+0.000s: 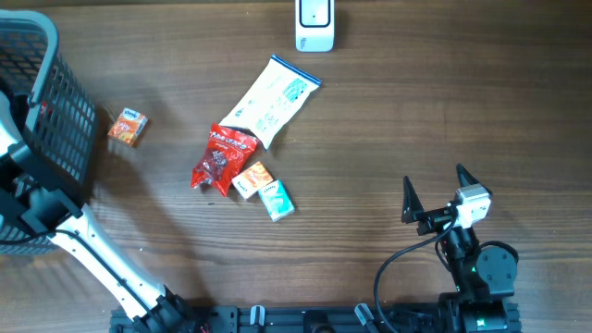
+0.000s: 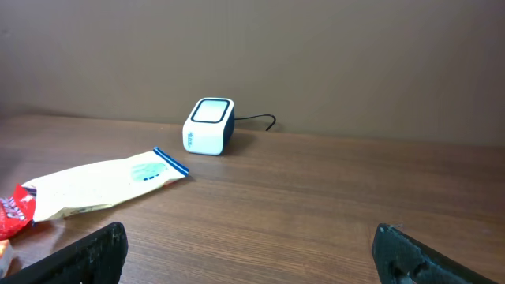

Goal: Scan the item barcode
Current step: 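Lower the left gripper into the basket toward the red Nescafe stick, then grasp the red Nescafe 3in1 stick with the left gripper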

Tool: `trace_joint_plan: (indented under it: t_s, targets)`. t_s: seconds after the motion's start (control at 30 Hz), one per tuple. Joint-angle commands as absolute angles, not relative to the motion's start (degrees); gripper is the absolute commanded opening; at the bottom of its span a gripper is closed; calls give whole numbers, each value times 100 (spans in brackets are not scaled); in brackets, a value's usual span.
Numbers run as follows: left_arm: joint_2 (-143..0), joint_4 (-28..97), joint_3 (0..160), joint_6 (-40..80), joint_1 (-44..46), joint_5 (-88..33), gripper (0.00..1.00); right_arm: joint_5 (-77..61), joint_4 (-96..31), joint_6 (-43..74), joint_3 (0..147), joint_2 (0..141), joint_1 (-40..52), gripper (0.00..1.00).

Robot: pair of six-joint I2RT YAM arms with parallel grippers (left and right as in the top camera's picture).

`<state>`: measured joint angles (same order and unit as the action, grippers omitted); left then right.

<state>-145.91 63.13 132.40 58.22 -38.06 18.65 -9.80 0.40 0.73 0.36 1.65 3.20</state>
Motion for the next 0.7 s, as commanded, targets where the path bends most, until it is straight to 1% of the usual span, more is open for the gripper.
trace_joint_plan:
  t_s: [0.0, 0.13, 0.2, 0.3, 0.33, 0.37, 0.43, 0.5, 0.57, 0.6, 0.63, 0.67]
  targets:
    - [-14938, 6523, 13222, 5872, -3826, 2593, 93, -917, 60, 5, 30, 169, 298, 100]
    - [-14938, 6606, 13222, 5502, -3826, 3179, 92, -917, 60, 3, 32, 169, 298, 100]
    - [-14938, 6641, 13222, 5196, -3826, 3310, 87, -917, 60, 5, 30, 169, 298, 100]
    - [-14938, 6753, 13222, 4958, -3826, 3332, 85, -917, 60, 5, 30, 169, 298, 100]
    - [-14938, 6820, 13222, 4960, -3826, 3332, 82, -917, 60, 3, 32, 169, 298, 100]
    - [-14938, 6877, 13222, 4967, -3826, 3326, 77, -917, 60, 5, 30, 169, 298, 100]
    - [-14938, 7037, 13222, 4967, -3826, 3234, 59, -917, 60, 5, 32, 169, 298, 100]
    - [-14936, 7157, 13222, 4967, -3826, 3017, 50, -917, 60, 5, 30, 169, 298, 100]
    - [-14936, 7185, 13222, 4969, -3826, 2585, 50, -917, 60, 5, 30, 169, 298, 100]
    - [-14936, 7179, 13222, 4969, -3826, 2215, 54, -917, 60, 5, 30, 169, 298, 100]
    - [-14936, 7159, 13222, 4969, -3826, 1979, 62, -917, 60, 3, 32, 169, 298, 100]
    - [-14936, 7111, 13222, 4971, -3826, 1678, 75, -917, 60, 3, 30, 169, 298, 100]
